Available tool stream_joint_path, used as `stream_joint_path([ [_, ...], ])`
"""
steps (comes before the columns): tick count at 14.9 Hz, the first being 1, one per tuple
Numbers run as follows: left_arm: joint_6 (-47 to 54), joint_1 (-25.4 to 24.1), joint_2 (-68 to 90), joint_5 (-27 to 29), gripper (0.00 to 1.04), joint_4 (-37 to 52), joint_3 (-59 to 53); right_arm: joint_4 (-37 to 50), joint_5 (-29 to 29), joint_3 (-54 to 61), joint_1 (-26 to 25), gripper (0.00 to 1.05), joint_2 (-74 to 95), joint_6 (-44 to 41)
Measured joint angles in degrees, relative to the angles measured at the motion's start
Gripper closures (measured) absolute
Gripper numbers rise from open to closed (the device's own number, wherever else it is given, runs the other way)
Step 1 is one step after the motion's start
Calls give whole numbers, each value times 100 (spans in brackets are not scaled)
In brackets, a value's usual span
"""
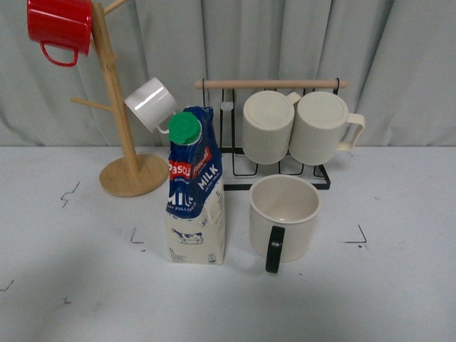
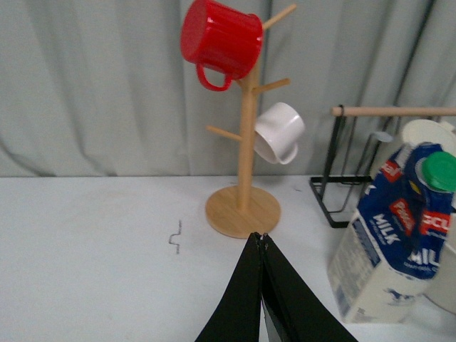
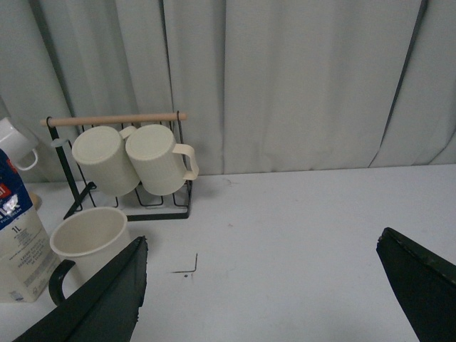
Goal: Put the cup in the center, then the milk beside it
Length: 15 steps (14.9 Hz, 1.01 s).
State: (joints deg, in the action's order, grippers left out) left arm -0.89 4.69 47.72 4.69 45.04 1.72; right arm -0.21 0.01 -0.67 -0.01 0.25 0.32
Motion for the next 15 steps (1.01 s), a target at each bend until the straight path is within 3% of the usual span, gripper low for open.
stream_joint_path([
  [1,7,-417,-393,-400,103,-330,-63,2,0,0,0,6,0,0],
  [2,2,-501,-708,-385,103,-584,-90,0,0,0,0,6,0,0],
  [8,4,-457,-2354,-468,103,-2103,-109,0,0,0,0,6,0,0],
  [15,4,-457,-2879,-468,103,-2603,-109,0,0,0,0,6,0,0],
])
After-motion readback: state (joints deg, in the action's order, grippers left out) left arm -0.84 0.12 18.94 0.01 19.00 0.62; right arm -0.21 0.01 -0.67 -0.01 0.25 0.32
